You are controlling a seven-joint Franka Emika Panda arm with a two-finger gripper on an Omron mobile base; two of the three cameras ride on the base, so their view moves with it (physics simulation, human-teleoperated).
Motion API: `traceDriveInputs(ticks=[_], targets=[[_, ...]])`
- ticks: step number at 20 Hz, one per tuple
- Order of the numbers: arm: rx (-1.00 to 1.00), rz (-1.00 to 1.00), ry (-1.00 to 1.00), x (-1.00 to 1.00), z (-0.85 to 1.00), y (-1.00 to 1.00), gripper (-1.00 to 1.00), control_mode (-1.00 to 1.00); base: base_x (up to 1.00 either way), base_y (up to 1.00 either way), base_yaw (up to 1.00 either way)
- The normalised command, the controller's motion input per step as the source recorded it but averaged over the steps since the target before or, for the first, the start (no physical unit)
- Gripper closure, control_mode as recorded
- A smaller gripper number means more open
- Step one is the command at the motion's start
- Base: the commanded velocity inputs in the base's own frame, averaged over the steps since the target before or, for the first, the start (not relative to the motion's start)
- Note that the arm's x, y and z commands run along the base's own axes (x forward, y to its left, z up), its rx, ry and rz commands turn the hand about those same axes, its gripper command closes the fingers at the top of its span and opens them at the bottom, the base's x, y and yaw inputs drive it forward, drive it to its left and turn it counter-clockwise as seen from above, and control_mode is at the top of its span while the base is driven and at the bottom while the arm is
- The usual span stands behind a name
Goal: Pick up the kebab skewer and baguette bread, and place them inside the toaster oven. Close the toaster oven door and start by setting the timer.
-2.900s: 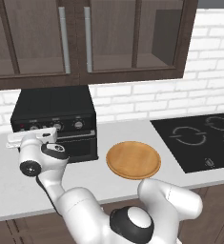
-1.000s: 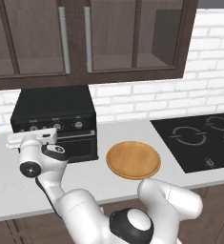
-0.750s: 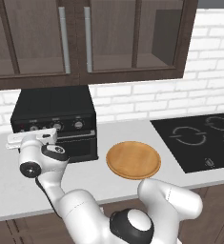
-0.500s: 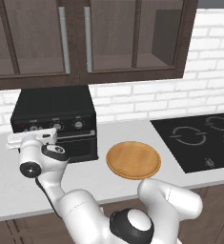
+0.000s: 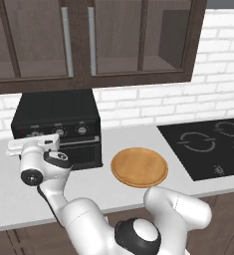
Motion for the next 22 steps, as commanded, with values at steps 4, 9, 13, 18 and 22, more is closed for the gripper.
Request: traceDriveInputs(ticks=[4, 9, 13, 18, 22], targets=[[0.02, 0.00, 0.01, 0.00, -0.02, 0.00, 1.00, -1.00, 0.00, 0.00, 0.00], [0.19, -0.01, 0.00, 0.00, -0.04, 0.00, 1.00, -1.00, 0.00, 0.00, 0.00], [0.21, -0.04, 0.00, 0.00, 0.00, 0.00, 1.00, -1.00, 0.00, 0.00, 0.00], [0.21, -0.05, 0.00, 0.00, 0.00, 0.00, 1.00, -1.00, 0.00, 0.00, 0.00], [0.22, -0.05, 0.00, 0.00, -0.01, 0.00, 1.00, -1.00, 0.00, 0.00, 0.00]])
